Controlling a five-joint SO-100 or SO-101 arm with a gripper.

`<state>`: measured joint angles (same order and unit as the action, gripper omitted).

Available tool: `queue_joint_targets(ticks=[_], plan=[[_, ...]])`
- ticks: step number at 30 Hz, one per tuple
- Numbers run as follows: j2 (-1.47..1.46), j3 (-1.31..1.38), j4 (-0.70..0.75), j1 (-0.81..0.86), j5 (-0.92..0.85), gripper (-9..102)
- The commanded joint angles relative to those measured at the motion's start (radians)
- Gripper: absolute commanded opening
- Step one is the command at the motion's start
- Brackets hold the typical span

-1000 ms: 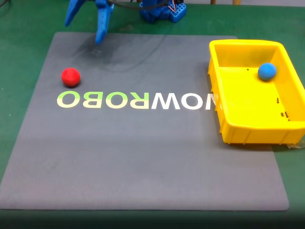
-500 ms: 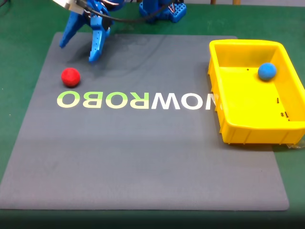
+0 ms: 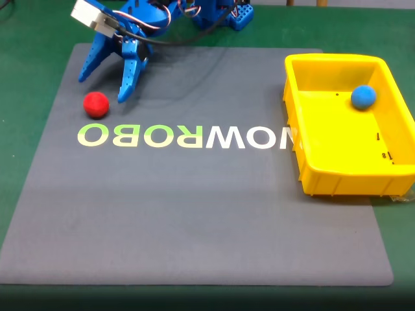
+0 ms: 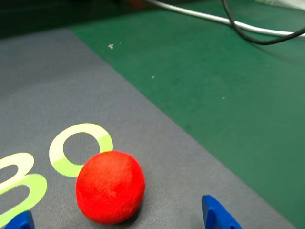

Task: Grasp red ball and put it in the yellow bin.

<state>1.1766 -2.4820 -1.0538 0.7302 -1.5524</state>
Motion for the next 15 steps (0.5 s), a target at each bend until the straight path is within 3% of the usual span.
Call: queue_joint_targets(ticks=[1,15], plan=[[-0.061,0.077,-0.066,-0.011,-0.011,39],[-0.305,0.319,-0.069,-0.023,-0.009,39]])
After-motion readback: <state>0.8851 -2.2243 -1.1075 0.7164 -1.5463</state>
